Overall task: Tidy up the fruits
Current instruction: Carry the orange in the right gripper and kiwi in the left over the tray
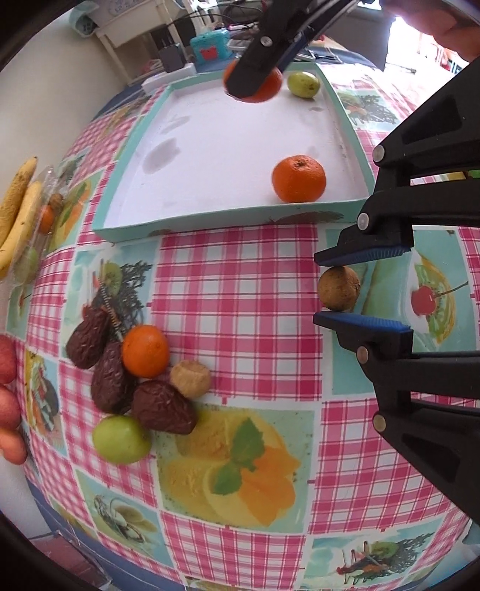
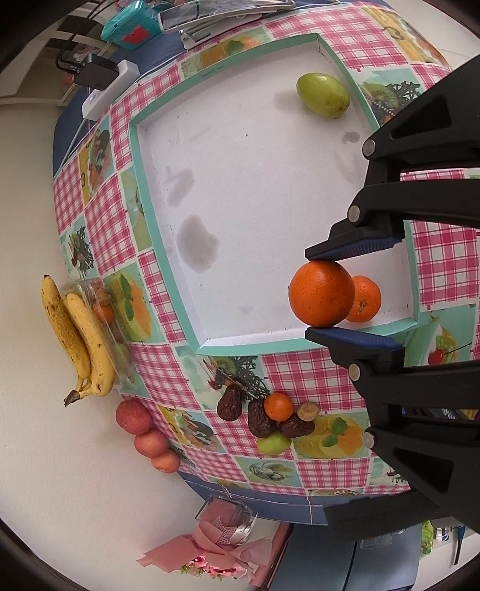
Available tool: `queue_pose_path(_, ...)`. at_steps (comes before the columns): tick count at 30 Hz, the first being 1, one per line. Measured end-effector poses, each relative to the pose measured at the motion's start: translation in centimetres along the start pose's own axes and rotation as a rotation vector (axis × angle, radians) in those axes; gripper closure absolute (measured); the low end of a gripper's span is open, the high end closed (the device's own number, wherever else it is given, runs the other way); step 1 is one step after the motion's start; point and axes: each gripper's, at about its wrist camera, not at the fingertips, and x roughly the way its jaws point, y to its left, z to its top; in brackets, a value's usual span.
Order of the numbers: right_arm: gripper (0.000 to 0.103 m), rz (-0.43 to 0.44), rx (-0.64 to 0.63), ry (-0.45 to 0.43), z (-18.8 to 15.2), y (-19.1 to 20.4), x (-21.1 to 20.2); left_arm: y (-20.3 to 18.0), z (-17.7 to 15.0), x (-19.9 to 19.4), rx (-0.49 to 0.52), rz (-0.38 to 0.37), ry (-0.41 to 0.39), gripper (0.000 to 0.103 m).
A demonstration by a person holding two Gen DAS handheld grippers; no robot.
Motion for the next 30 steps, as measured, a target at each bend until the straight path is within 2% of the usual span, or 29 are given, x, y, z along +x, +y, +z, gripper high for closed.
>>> queue_pose_path(3,0.066,-0.011,0.023,0.004,0.2,-0.7,0.1,-0.2,0.3,-0.5,0.0,-0.015,-0.026,0.076)
queue_pose_path(7,0.066,-0.07,0.055,-0.006,0.7,-2.3,0.2,-0.7,0.9,-1.5,0.024,-0.024,-0.075,0.076)
queue_pose_path(10,0.066,-0.104,0.093,-0.009,1.2,-4.1,0.4,-1.6,1.4,-2.7,0.051,-0.074,-0.13,0.076)
queue_pose_path(14,0.066,-0.108,0.109,-0.029,1.9,-5.3,0.6,-3.8,2.3,-3.7,0.121,-0.11,-0.217,0.076)
queue_pose_path(17,0.066,-0.109,0.106,-0.052,2.6,-5.8,0.9,-5.2,3.2,-3.5,0.169,-0.119,-0.248,0.076)
queue_pose_path(19,0.066,-0.106,0.105,-0.057,3.0,-6.1,1.3,-5.8,3.8,-3.0,0.188,-0.121,-0.248,0.076)
queue_pose_path(25,0.066,-0.125,0.127,-0.036,4.4,-7.3,2.6,-7.1,6.1,-0.1,0.177,-0.139,-0.177,0.076)
queue_pose_path(30,0.066,-0.151,0.136,-0.052,6.3,-8.8,2.8,-8.8,8.0,1.3,0.214,-0.12,-0.17,0.076)
